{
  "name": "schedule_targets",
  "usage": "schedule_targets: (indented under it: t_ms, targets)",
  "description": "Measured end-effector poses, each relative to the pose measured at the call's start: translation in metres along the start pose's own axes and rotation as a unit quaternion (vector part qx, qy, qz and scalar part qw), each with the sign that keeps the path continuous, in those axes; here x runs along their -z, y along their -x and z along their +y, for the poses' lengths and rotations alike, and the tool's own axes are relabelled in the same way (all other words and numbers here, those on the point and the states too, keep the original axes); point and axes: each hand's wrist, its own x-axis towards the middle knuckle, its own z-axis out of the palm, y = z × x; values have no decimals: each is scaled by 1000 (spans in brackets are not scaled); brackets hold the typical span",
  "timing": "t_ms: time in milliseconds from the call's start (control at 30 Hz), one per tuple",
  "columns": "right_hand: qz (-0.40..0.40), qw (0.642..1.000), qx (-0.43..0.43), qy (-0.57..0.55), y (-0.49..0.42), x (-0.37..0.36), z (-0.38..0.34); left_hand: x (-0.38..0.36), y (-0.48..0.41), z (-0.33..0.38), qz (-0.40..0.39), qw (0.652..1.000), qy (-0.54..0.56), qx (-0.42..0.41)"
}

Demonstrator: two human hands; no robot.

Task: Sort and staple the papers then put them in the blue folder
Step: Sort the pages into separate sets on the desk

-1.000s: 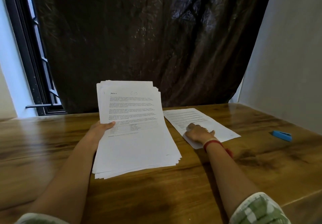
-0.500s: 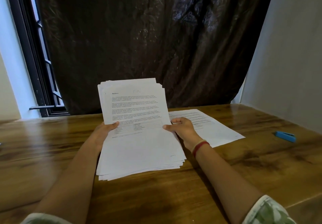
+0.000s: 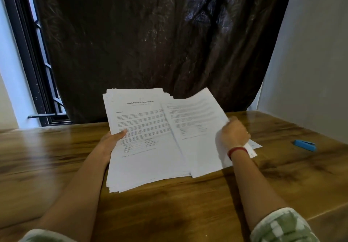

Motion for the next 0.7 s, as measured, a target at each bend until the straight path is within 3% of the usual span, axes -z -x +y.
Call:
schedule_targets:
  t_ms: [233,400,600,700]
  targets:
    - [20,991,-49,120,-25,-5,38,8,-6,-2,-13,999,28,13]
    - [-10,987,10,160,-29,-19,36,14,-8,-4,-14,999,30,15]
    - [20,984,53,170,-34,-26,30,18,-11,-4,-14,998,50,19]
    - [-30,976,117,183,-19,-27,6,16,-9,-3,-11,999,43,17]
